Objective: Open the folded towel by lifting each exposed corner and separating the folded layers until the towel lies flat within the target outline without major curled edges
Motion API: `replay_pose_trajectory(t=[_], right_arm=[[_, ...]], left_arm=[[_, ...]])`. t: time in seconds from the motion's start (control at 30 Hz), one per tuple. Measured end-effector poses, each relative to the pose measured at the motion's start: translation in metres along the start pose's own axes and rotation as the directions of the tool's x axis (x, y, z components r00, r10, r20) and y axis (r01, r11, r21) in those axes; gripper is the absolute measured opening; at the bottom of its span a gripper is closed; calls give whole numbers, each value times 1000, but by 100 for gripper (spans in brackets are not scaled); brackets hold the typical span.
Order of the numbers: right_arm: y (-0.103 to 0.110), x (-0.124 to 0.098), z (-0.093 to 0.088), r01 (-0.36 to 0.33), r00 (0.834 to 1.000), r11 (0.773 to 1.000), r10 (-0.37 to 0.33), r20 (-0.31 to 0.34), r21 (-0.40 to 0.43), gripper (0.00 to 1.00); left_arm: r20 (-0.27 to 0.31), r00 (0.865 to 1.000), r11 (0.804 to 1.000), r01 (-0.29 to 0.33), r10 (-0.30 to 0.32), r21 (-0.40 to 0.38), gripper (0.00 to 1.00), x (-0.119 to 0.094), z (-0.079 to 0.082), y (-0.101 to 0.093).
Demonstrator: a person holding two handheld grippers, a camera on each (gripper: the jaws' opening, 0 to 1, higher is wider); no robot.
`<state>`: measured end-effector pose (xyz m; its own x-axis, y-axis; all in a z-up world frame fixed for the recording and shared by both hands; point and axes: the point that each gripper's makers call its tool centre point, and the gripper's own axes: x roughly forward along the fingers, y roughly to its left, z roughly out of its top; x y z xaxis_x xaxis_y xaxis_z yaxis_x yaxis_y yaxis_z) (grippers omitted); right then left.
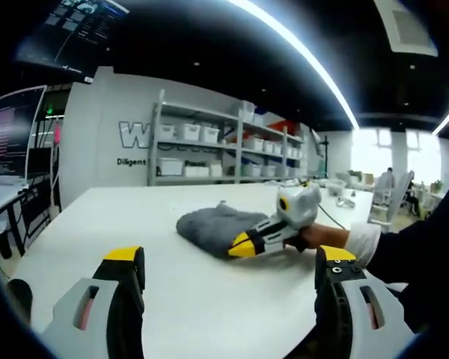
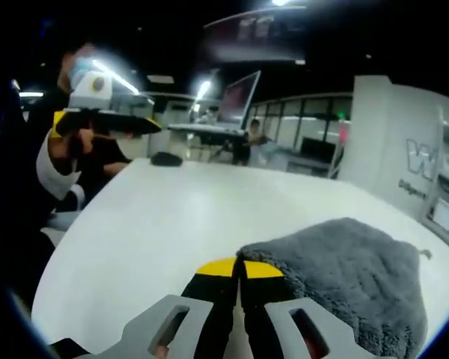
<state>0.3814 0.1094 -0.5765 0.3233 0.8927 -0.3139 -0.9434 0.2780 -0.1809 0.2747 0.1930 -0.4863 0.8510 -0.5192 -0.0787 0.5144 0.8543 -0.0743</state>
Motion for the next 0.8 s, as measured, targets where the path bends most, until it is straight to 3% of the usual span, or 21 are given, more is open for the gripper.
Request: replay_pose_trajectory(t=[0.8], right_arm=[[1,19,2,59,998,997,-60,-19,-54,0]], left_arm=[[-13,1000,1000,1,-1,10,92,2,-2,0]])
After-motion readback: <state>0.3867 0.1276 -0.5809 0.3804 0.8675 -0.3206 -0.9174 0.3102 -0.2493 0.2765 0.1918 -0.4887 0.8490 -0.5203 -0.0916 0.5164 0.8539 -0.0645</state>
